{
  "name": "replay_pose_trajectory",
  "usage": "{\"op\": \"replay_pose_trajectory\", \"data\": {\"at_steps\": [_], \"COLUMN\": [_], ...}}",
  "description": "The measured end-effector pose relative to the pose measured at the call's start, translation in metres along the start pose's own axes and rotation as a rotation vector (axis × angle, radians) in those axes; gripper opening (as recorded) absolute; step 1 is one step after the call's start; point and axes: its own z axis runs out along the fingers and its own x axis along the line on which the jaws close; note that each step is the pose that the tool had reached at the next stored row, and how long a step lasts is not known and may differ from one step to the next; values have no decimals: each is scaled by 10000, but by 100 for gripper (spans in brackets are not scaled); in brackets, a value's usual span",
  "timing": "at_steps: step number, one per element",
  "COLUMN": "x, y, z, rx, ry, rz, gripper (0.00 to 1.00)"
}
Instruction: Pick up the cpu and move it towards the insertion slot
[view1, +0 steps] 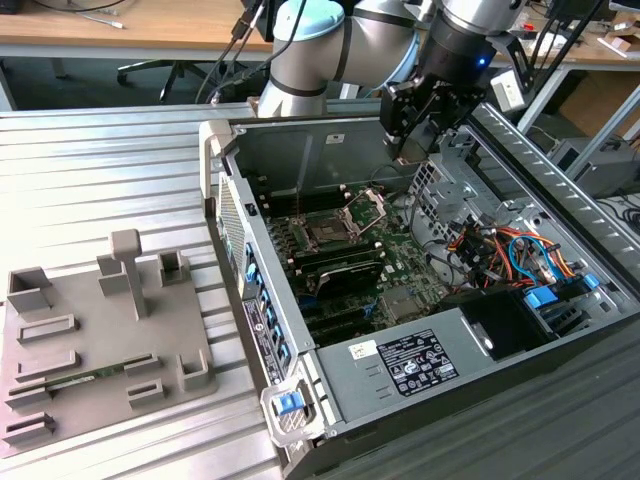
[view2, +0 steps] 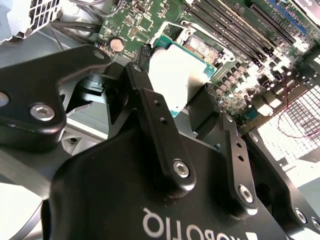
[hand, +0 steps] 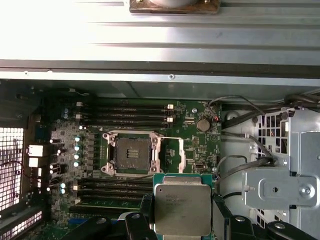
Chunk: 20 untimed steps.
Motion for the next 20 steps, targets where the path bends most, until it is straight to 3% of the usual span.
{"op": "replay_pose_trajectory", "data": {"at_steps": [7, 20], "x": [21, 27], "y": [6, 23], "z": [30, 140], "rx": [0, 0], "ry": [0, 0], "rz": [-1, 0], "gripper": [55, 55]}}
